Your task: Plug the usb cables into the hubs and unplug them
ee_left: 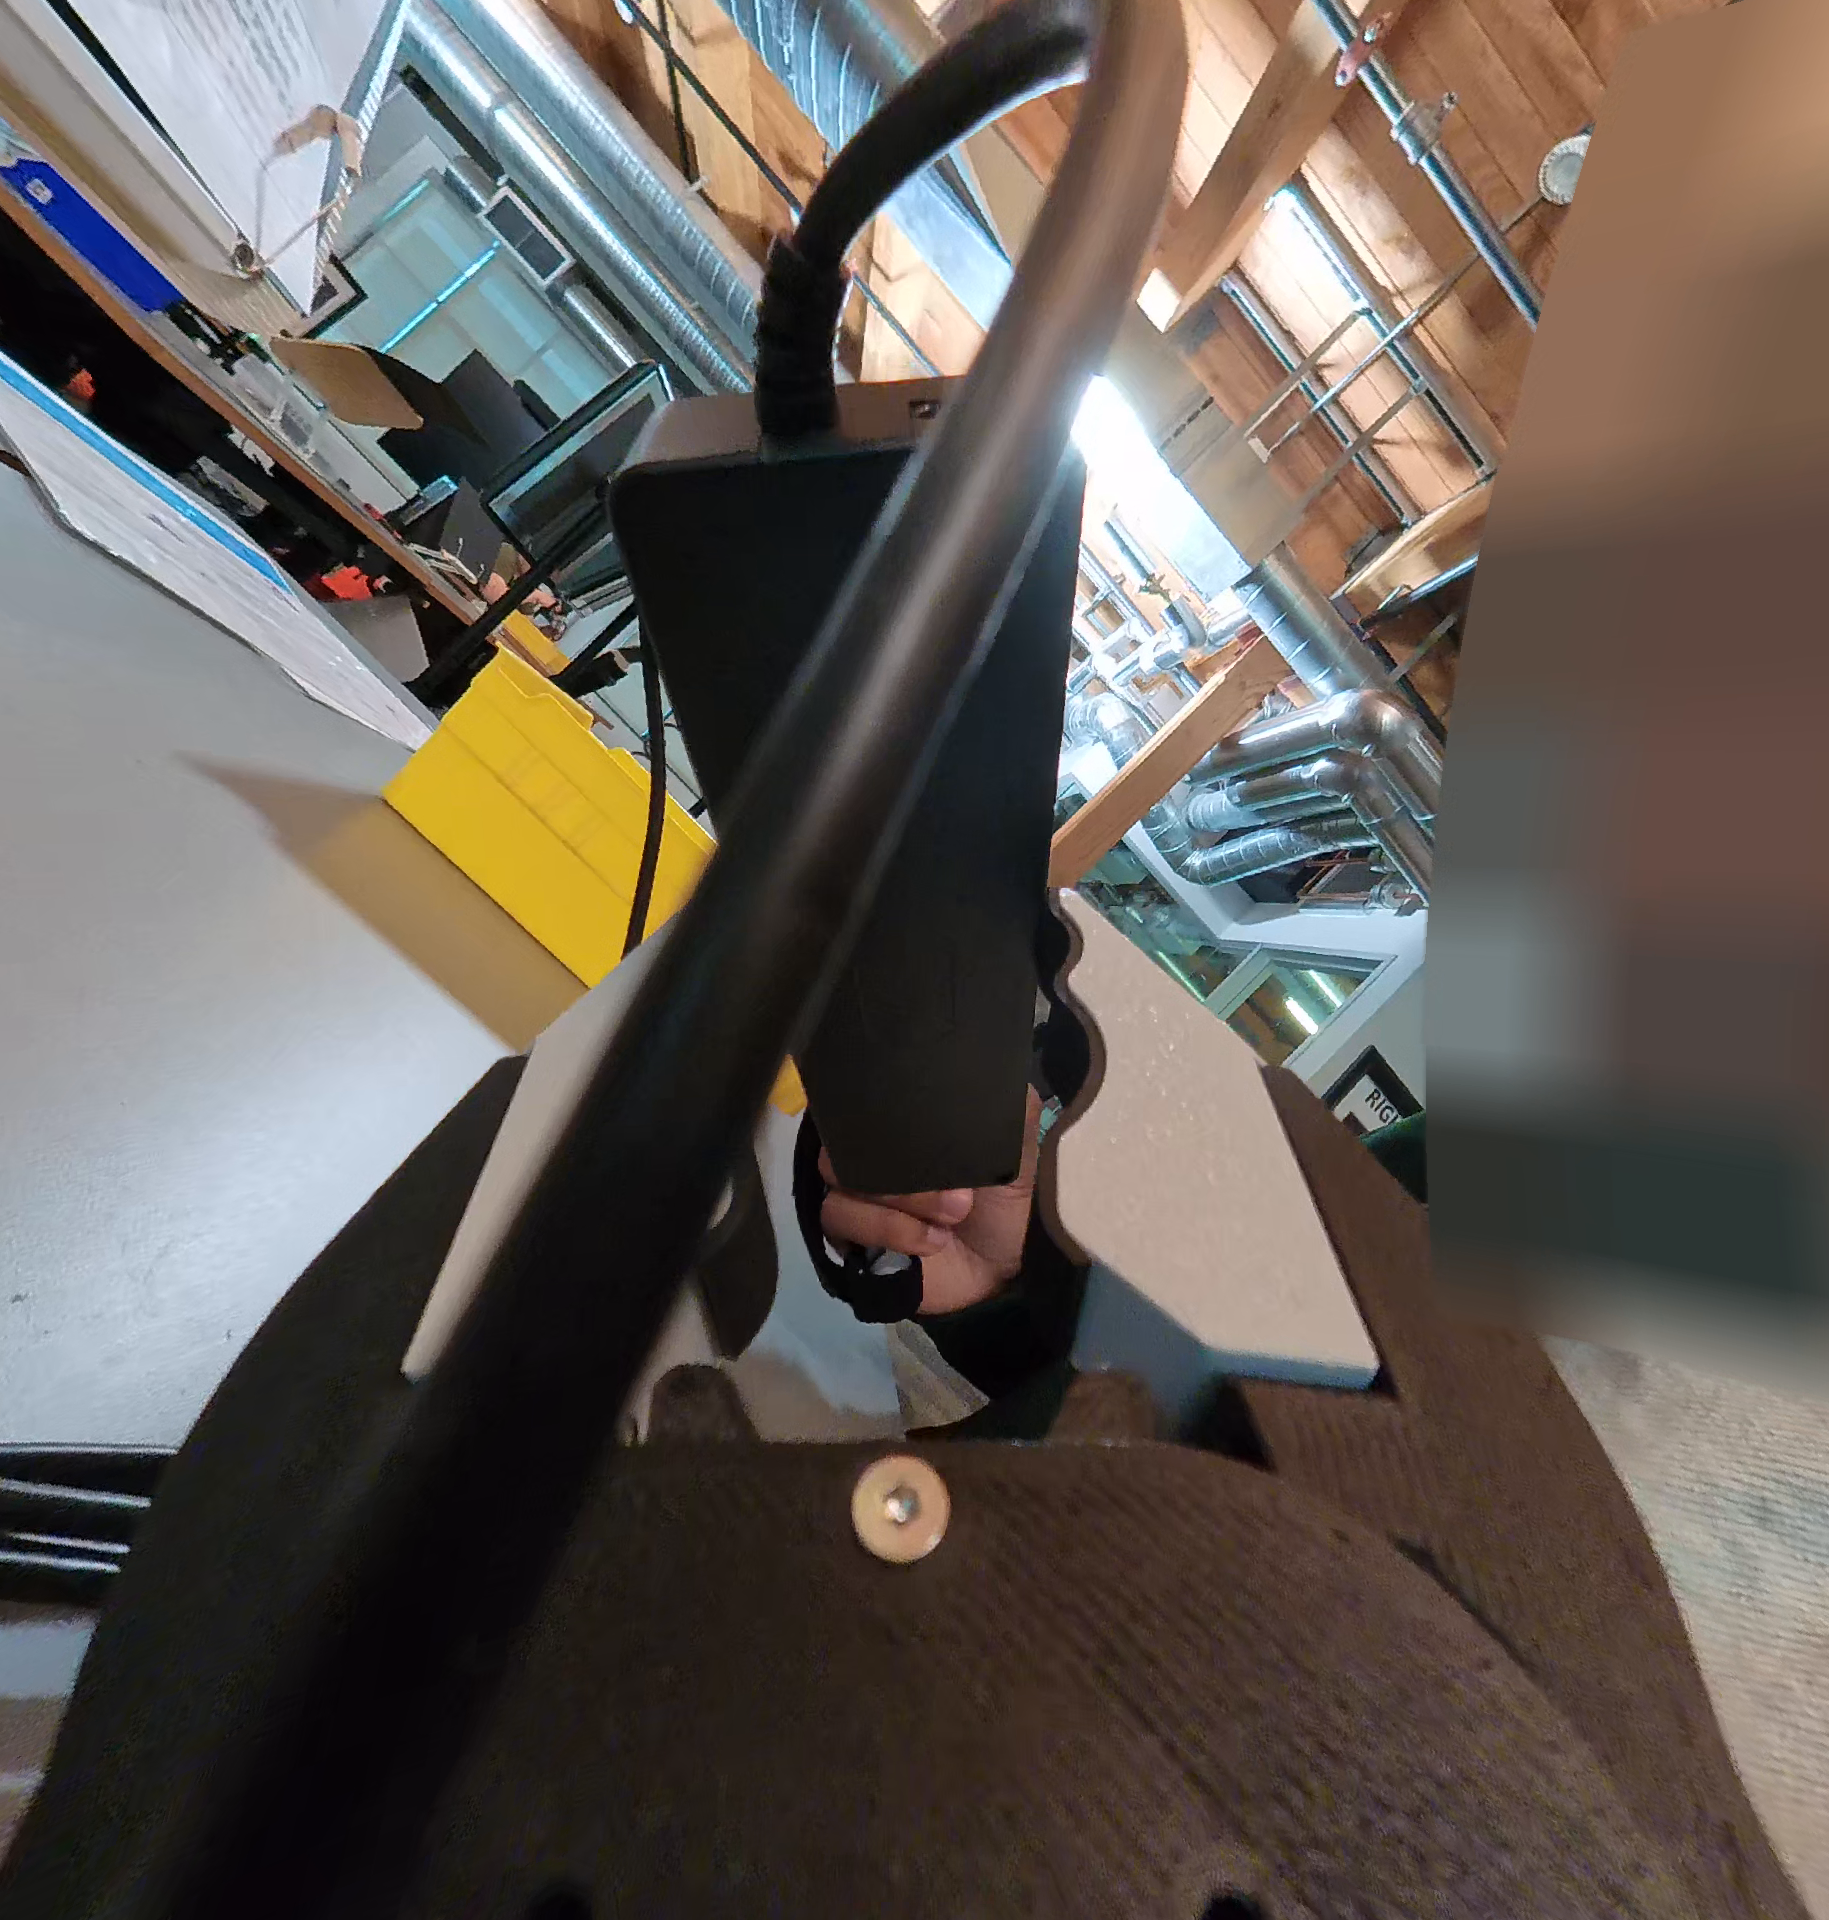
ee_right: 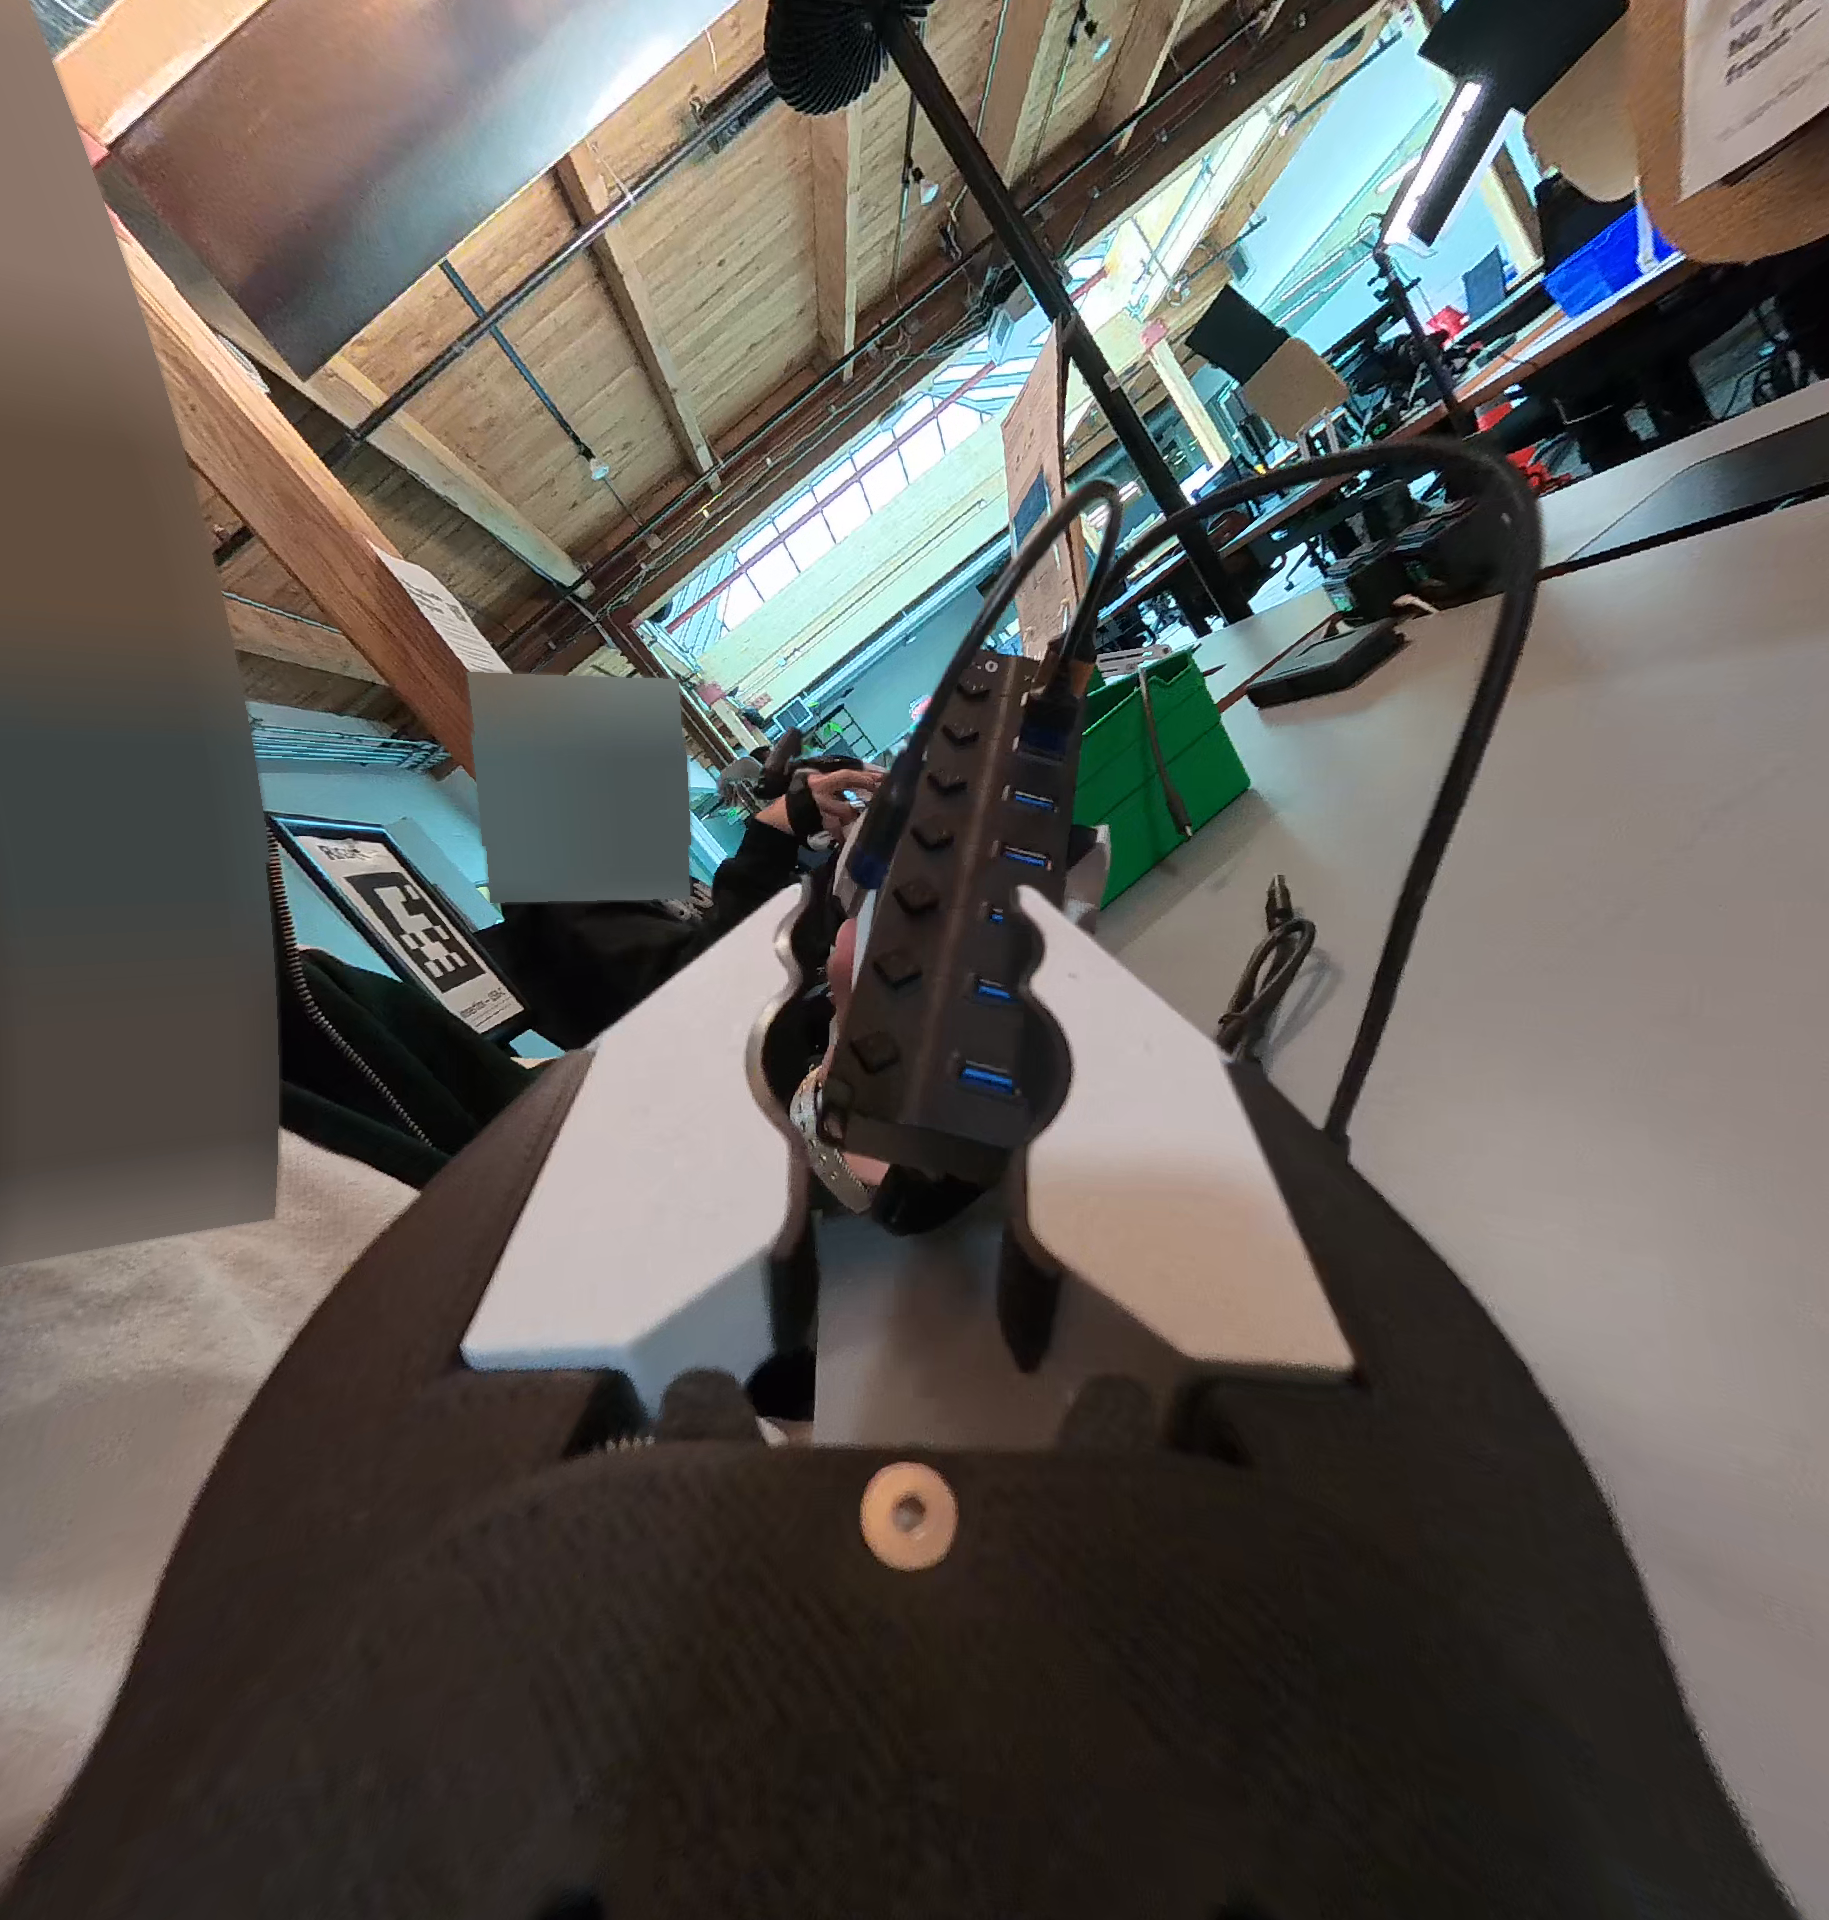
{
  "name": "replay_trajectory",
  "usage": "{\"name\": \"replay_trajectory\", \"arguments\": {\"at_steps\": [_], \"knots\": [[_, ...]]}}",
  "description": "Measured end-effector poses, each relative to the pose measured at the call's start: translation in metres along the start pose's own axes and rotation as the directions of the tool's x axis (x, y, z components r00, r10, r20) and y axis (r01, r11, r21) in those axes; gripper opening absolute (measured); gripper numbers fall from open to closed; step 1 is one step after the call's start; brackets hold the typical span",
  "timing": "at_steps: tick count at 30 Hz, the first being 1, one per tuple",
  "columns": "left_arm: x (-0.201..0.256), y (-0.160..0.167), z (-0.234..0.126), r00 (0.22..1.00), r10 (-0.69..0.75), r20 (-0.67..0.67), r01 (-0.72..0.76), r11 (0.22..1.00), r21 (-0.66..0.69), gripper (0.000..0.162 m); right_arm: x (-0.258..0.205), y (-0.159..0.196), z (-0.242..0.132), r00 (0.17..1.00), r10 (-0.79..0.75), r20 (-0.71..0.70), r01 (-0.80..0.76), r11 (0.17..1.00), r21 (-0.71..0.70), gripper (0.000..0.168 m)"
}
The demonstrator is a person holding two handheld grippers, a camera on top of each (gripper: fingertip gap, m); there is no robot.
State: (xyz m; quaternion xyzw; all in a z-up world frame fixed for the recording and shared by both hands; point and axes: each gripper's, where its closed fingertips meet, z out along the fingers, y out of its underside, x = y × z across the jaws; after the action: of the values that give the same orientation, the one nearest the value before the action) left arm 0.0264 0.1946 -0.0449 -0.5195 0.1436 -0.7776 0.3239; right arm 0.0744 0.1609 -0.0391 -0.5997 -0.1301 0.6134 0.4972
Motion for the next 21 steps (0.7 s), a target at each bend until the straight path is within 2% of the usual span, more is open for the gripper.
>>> {"name": "replay_trajectory", "arguments": {"at_steps": [4,7,21], "knots": [[-0.0003,0.0029,0.0009,1.0,-0.001,0.0,0.001,1.0,-0.013,0.05,-0.005,-0.0013,-0.0006,1.0,-0.023,0.019,0.023,1.0,-0.001,0.016],[-0.0005,0.0041,0.0012,1.0,-0.003,0.001,0.003,1.0,-0.017,0.049,-0.0055,-0.0008,-0.0008,1.0,-0.019,0.024,0.019,1.0,-0.003,0.008],[-0.0015,0.0089,0.0021,1.0,-0.017,0.001,0.017,0.999,-0.041,0.05,-0.0072,0.0005,0.0005,0.999,-0.008,0.037,0.009,1.0,-0.004,0.007]]}}
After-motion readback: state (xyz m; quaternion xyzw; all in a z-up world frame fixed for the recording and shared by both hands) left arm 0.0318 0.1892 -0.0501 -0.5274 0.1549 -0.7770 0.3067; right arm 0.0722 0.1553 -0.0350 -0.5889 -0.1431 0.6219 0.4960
